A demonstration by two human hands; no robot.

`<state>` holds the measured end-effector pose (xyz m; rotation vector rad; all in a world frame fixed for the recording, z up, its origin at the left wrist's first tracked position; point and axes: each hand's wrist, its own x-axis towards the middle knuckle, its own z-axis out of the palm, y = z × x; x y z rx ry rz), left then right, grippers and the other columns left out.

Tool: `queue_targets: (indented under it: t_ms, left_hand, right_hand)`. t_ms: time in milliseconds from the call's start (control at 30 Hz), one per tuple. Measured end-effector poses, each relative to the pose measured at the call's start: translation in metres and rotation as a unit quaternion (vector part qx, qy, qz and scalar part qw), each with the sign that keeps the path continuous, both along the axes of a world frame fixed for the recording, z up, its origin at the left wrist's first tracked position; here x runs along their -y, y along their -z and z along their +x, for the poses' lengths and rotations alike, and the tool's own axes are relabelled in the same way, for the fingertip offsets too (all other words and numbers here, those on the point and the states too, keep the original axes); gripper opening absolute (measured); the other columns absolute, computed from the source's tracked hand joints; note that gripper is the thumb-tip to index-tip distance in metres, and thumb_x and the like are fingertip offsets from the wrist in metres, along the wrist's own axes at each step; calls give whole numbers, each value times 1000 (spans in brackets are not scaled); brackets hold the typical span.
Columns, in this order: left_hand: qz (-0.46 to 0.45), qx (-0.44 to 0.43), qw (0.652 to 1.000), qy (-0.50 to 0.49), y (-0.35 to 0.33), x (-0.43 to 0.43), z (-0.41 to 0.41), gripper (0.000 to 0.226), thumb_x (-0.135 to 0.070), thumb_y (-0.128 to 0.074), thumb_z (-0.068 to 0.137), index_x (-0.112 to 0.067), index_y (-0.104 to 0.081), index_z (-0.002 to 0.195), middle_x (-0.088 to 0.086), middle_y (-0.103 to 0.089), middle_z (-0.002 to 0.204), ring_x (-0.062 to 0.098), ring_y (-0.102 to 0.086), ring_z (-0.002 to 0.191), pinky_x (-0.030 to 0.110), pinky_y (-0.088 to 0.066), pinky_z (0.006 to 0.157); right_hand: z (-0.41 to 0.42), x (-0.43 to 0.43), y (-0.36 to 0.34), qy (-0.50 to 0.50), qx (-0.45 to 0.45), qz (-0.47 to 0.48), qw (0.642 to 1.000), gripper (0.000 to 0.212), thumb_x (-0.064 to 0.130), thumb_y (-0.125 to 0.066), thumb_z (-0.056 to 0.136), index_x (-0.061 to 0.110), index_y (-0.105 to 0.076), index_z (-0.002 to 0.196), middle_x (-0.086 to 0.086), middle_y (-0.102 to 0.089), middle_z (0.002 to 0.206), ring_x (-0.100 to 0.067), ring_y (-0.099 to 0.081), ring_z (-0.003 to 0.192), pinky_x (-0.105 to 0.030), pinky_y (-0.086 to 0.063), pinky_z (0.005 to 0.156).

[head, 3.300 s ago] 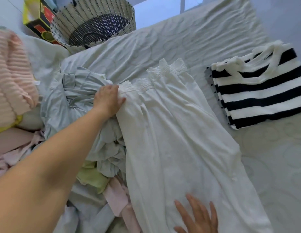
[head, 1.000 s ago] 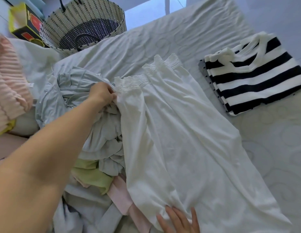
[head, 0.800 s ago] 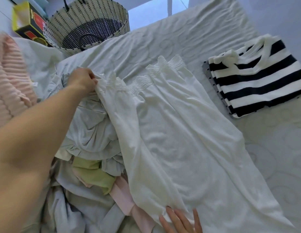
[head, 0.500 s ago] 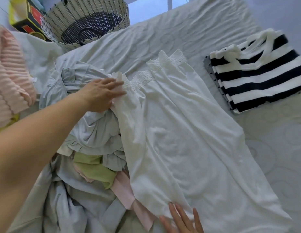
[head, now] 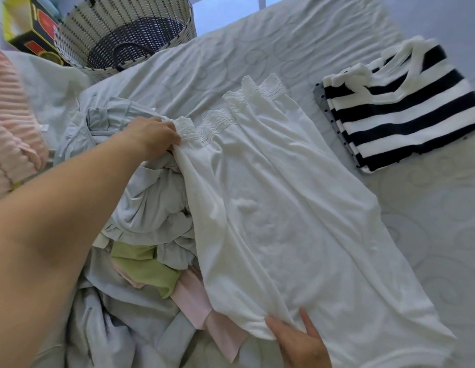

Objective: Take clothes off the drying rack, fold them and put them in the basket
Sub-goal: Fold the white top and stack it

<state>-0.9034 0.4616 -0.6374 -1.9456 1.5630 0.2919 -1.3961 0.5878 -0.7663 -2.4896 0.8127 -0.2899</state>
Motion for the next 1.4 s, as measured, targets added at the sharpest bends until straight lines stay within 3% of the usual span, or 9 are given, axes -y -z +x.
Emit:
queue_targets:
  t_ms: [100,167,367,567,833,1000,1133,1267,1400]
  left_hand:
    - [25,17,1000,3,1,24,-1,25,-32,-49,96,-33,-59,119,-3,-51,130,24,-44,120,39,-39,92]
    - [15,34,999,-18,7,39,-11,25,-35,-46,98,-27,-59,118,2,-54,125,26,-44,121,46,-32,102]
    - [-210,-29,977,-35,45,32,-74,53,-28,-48,96,-13,-33,145,13,-24,155,33,-17,144,53,-4,116]
    - [-230,-103,967,-41,85,-21,-119,61,-41,-39,93,-5,-37,143,17,-35,150,40,-31,139,57,-16,113]
    - [-177,-154,969,-72,95,-54,-129,80,-64,-8,94,-9,-33,147,15,-32,153,40,-27,140,56,-23,111]
    - [-171,-178,968,-46,94,-67,-131,76,-64,-10,95,-12,-25,149,13,-30,154,39,-27,141,55,-26,110]
    - [-188,-198,961,-35,91,-72,-143,73,-64,-12,95,-16,-16,150,10,-24,156,35,-19,144,54,-19,115]
    - [-198,-204,950,-128,94,-75,-168,83,-69,-3,90,-14,-3,152,8,-1,160,30,2,147,48,-2,119]
    - [-189,-202,932,-233,110,-63,-203,91,-78,8,77,-17,20,143,5,27,153,25,23,143,39,16,115]
  right_hand:
    - [3,15,-10,98,48,102,989,48,22,-46,86,43,-57,127,28,-66,102,0,-62,96,-18,-32,109]
    - [3,26,-14,141,64,88,984,38,25,-45,90,33,-65,121,24,-67,108,-5,-56,107,-11,-29,108]
    - [2,40,-12,227,-26,-55,972,45,13,-44,83,25,-53,125,-6,-70,111,-12,-55,99,-35,-29,107]
    - [7,41,-16,181,-34,-88,979,34,35,-34,101,24,-51,129,-7,-65,120,-18,-56,103,-53,-35,103]
    - [24,46,-13,98,-53,-38,993,72,72,-44,80,20,-48,129,-6,-64,119,-18,-54,105,-57,-22,109]
    - [39,56,-15,123,-18,-46,991,42,62,-49,82,23,-61,82,-2,-67,106,-22,-66,86,-56,-25,107]
    - [39,71,-13,254,-58,-43,965,50,57,-46,86,18,-61,58,-4,-69,99,-26,-65,84,-55,-27,104]
    - [33,79,-11,285,-82,-52,953,33,38,-46,85,15,-70,90,-9,-63,107,-31,-63,90,-60,-31,101]
    - [31,72,-13,148,-38,-95,984,37,32,-44,92,25,-52,127,-8,-55,131,-25,-51,116,-59,-22,109]
